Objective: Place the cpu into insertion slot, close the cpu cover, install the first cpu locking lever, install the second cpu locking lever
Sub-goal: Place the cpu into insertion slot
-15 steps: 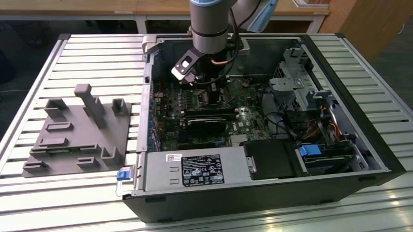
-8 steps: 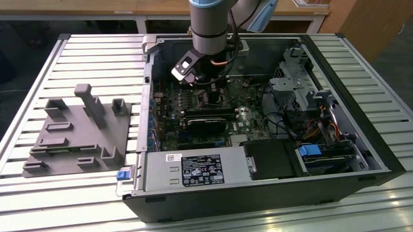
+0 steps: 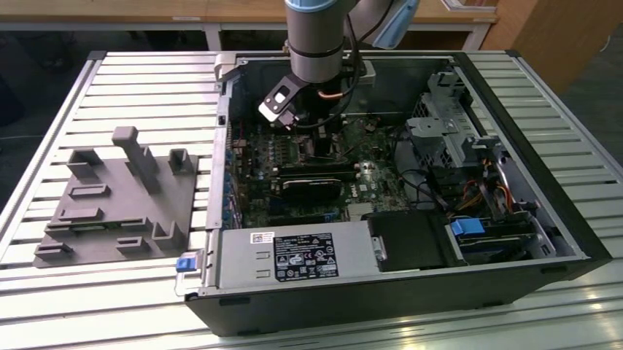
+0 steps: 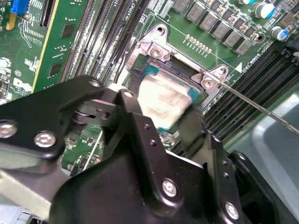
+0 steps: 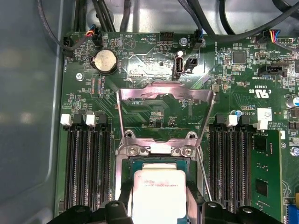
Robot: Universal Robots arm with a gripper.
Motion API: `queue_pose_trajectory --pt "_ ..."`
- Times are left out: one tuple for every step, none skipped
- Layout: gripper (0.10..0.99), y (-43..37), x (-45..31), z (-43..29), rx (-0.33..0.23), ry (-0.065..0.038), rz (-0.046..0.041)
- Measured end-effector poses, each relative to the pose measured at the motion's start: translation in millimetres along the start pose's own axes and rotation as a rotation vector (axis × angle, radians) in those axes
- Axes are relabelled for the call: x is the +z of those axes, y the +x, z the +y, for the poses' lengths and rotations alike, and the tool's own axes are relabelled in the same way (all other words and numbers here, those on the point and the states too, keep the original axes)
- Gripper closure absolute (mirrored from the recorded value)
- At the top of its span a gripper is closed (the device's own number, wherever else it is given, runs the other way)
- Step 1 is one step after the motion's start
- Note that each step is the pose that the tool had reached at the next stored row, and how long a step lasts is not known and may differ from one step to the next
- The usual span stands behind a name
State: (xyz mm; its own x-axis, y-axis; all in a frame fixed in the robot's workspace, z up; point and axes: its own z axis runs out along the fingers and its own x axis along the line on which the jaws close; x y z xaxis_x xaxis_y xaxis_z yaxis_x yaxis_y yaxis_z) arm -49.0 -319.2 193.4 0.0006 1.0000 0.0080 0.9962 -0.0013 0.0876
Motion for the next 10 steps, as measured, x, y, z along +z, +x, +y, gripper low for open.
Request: queue_pose_trajectory --pt "0.475 0.0 0.3 0.0 0.0 0.0 0.0" --pt "0.475 0.0 0.6 -0.1 0.0 0.0 -0.0002" --pt "0.475 -0.1 0.8 -0.1 0.0 0.0 -0.0003" --pt "0.475 -0.1 0.8 -0.1 0.0 0.0 -0.0004" --pt "0.475 -0.1 0.8 -0.1 0.0 0.0 -0.0005" --pt "0.475 -0.1 0.8 -0.1 0.0 0.0 -0.0004" --pt "0.475 0.0 0.9 -0.1 0.0 0.0 -0.0003" --pt "0.475 0.0 0.9 -0.1 0.0 0.0 -0.0002" --pt "0.475 0.0 0.7 -0.1 0.0 0.0 0.0" --pt "0.475 0.0 0.2 0.0 0.0 0.0 -0.0001"
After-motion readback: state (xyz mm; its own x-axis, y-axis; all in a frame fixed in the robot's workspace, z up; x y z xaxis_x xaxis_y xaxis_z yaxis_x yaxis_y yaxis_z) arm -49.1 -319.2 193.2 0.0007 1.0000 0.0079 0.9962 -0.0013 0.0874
